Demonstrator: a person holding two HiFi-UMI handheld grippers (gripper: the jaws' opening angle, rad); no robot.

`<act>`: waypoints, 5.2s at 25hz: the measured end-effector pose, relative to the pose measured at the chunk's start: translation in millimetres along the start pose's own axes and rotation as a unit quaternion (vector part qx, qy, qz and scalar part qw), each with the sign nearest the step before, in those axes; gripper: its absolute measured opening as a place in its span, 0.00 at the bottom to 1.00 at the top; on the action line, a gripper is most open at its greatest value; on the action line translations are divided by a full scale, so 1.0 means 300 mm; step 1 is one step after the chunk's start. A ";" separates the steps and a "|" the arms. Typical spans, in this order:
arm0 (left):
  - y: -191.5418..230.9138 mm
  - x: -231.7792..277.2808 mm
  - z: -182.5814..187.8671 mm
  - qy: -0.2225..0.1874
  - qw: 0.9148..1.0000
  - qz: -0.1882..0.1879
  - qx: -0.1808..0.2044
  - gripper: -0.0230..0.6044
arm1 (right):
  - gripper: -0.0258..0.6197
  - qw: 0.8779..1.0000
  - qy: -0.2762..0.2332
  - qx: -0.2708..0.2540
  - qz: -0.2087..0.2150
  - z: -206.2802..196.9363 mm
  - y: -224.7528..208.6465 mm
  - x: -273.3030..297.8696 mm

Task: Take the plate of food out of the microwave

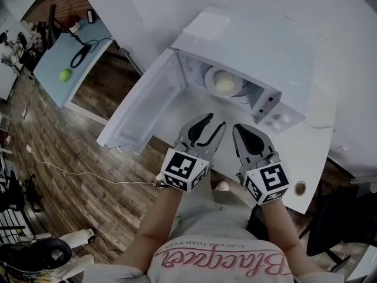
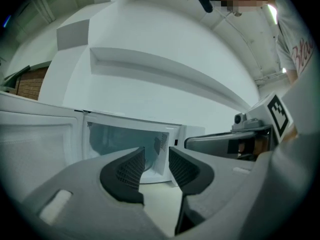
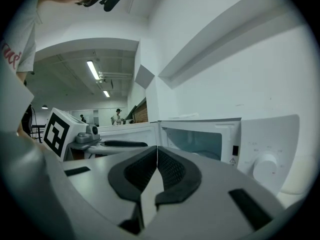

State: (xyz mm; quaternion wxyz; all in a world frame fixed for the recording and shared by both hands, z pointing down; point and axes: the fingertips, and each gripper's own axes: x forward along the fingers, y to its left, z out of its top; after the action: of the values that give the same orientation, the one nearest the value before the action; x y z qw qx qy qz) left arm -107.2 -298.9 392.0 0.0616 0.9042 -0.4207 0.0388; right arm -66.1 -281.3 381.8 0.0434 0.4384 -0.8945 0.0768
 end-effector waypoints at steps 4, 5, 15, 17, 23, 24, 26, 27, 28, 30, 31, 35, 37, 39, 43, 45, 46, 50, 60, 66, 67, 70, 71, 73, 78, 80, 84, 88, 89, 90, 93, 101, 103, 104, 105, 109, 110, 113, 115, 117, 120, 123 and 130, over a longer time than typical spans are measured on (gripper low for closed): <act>0.042 0.030 -0.043 0.024 0.999 0.002 0.023 0.27 | 0.06 1.000 0.006 -0.001 -0.002 -0.006 -0.006 0.043; 0.049 0.040 -0.053 0.028 0.999 0.002 0.024 0.27 | 0.06 1.000 0.008 -0.001 -0.002 -0.011 -0.007 0.055; 0.133 0.133 -0.101 0.020 0.999 -0.009 -0.024 0.27 | 0.06 1.000 0.027 0.007 -0.015 -0.073 -0.035 0.148; 0.164 0.151 -0.118 0.019 0.999 -0.006 -0.049 0.27 | 0.06 0.999 0.028 0.009 -0.021 -0.082 -0.049 0.161; 0.235 0.211 -0.188 0.019 0.986 -0.021 -0.164 0.27 | 0.06 0.999 0.040 0.012 -0.033 -0.115 -0.085 0.193; 0.245 0.221 -0.201 0.022 0.984 -0.022 -0.175 0.27 | 0.06 0.998 0.042 0.014 -0.036 -0.121 -0.090 0.199; 0.264 0.240 -0.226 0.026 0.980 -0.023 -0.196 0.27 | 0.06 0.998 0.046 0.019 -0.041 -0.135 -0.098 0.209; 0.274 0.249 -0.237 0.027 0.977 -0.022 -0.208 0.27 | 0.06 0.998 0.048 0.021 -0.043 -0.141 -0.101 0.214; 0.286 0.258 -0.248 0.029 0.974 -0.022 -0.222 0.27 | 0.06 0.997 0.050 0.022 -0.045 -0.146 -0.104 0.218; 0.311 0.277 -0.276 0.033 0.966 -0.019 -0.254 0.27 | 0.06 0.997 0.054 0.027 -0.048 -0.158 -0.113 0.226; 0.322 0.288 -0.293 0.037 0.961 -0.018 -0.272 0.27 | 0.06 0.997 0.056 0.029 -0.051 -0.165 -0.119 0.230; 0.350 0.332 -0.358 0.055 0.945 -0.020 -0.323 0.27 | 0.06 0.995 0.067 0.036 -0.057 -0.191 -0.136 0.249; 0.363 0.353 -0.375 0.058 0.938 -0.019 -0.341 0.26 | 0.06 0.995 0.069 0.038 -0.058 -0.195 -0.145 0.261; 0.378 0.371 -0.386 0.059 0.932 -0.016 -0.357 0.27 | 0.06 0.995 0.070 0.039 -0.059 -0.197 -0.156 0.274; 0.407 0.401 -0.406 0.061 0.920 -0.007 -0.388 0.26 | 0.06 0.994 0.075 0.044 -0.064 -0.208 -0.178 0.288; 0.418 0.416 -0.410 0.059 0.911 -0.003 -0.407 0.26 | 0.06 0.994 0.077 0.045 -0.067 -0.212 -0.188 0.293; 0.423 0.423 -0.412 0.058 0.907 -0.001 -0.417 0.26 | 0.06 0.994 0.079 0.046 -0.068 -0.214 -0.194 0.296; 0.437 0.447 -0.418 0.056 0.894 0.004 -0.444 0.26 | 0.06 0.993 0.080 0.047 -0.070 -0.213 -0.211 0.310; 0.462 0.452 -0.434 0.077 0.846 0.056 -0.524 0.19 | 0.06 0.993 0.083 0.052 -0.070 -0.220 -0.234 0.327; 0.468 0.458 -0.445 0.123 0.821 0.085 -0.551 0.17 | 0.06 0.993 0.086 0.050 -0.070 -0.221 -0.240 0.328; 0.468 0.458 -0.445 0.131 0.819 0.090 -0.552 0.16 | 0.06 0.993 0.086 0.049 -0.070 -0.221 -0.239 0.328; 0.468 0.459 -0.443 0.138 0.806 0.096 -0.568 0.13 | 0.06 0.993 0.087 0.048 -0.069 -0.220 -0.237 0.327; 0.467 0.457 -0.442 0.135 0.800 0.095 -0.577 0.13 | 0.06 0.993 0.088 0.047 -0.069 -0.220 -0.236 0.325; 0.464 0.454 -0.444 0.122 0.789 0.087 -0.596 0.11 | 0.06 0.992 0.089 0.046 -0.070 -0.223 -0.236 0.319; 0.454 0.452 -0.446 0.095 0.774 0.068 -0.622 0.10 | 0.06 0.992 0.093 0.044 -0.070 -0.229 -0.230 0.308; 0.451 0.452 -0.447 0.090 0.771 0.065 -0.627 0.09 | 0.06 0.992 0.095 0.042 -0.068 -0.233 -0.223 0.303; 0.451 0.450 -0.447 0.086 0.768 0.067 -0.632 0.09 | 0.06 0.992 0.098 0.039 -0.066 -0.240 -0.211 0.291; 0.453 0.449 -0.448 0.089 0.765 0.078 -0.633 0.09 | 0.06 0.992 0.099 0.039 -0.069 -0.247 -0.210 0.274; 0.453 0.448 -0.449 0.092 0.765 0.080 -0.632 0.09 | 0.06 0.992 0.099 0.040 -0.070 -0.248 -0.211 0.269; 0.453 0.448 -0.449 0.095 0.765 0.083 -0.631 0.09 | 0.06 0.992 0.100 0.040 -0.071 -0.249 -0.212 0.265; 0.453 0.444 -0.444 0.106 0.768 0.092 -0.625 0.09 | 0.06 0.991 0.100 0.041 -0.073 -0.252 -0.216 0.254; 0.443 0.432 -0.414 0.078 0.765 0.070 -0.635 0.07 | 0.06 0.992 0.097 0.043 -0.068 -0.253 -0.210 0.245; 0.441 0.430 -0.409 0.063 0.764 0.063 -0.639 0.07 | 0.06 0.992 0.097 0.043 -0.065 -0.257 -0.201 0.243; 0.440 0.428 -0.407 0.056 0.763 0.060 -0.641 0.06 | 0.06 0.992 0.097 0.042 -0.064 -0.259 -0.197 0.241; 0.438 0.426 -0.407 0.050 0.762 0.057 -0.644 0.06 | 0.06 0.992 0.098 0.042 -0.063 -0.261 -0.193 0.238; 0.426 0.407 -0.413 0.030 0.760 0.045 -0.647 0.06 | 0.06 0.992 0.098 0.041 -0.063 -0.265 -0.180 0.216; 0.422 0.400 -0.416 0.026 0.760 0.043 -0.648 0.06 | 0.06 0.992 0.098 0.040 -0.064 -0.266 -0.177 0.209; 0.411 0.380 -0.422 0.015 0.758 0.038 -0.651 0.06 | 0.06 0.992 0.098 0.039 -0.065 -0.268 -0.167 0.189; 0.401 0.367 -0.423 0.011 0.758 0.036 -0.651 0.06 | 0.06 0.992 0.098 0.039 -0.065 -0.270 -0.160 0.177; 0.391 0.356 -0.422 0.010 0.760 0.034 -0.649 0.06 | 0.06 0.992 0.098 0.038 -0.064 -0.272 -0.152 0.167; 0.376 0.337 -0.419 0.005 0.764 0.028 -0.644 0.06 | 0.06 0.993 0.095 0.040 -0.061 -0.273 -0.136 0.150; 0.365 0.314 -0.417 0.003 0.768 0.028 -0.639 0.06 | 0.06 0.993 0.092 0.041 -0.057 -0.269 -0.120 0.136; 0.338 0.259 -0.416 -0.009 0.767 0.030 -0.641 0.06 | 0.06 0.994 0.080 0.039 -0.058 -0.254 -0.097 0.099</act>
State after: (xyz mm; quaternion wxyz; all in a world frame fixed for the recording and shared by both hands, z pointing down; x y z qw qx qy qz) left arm -137.1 -404.3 533.0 0.6219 0.6420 -0.3750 -0.2458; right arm -60.5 -308.6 464.0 0.1019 0.4831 -0.8577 0.1436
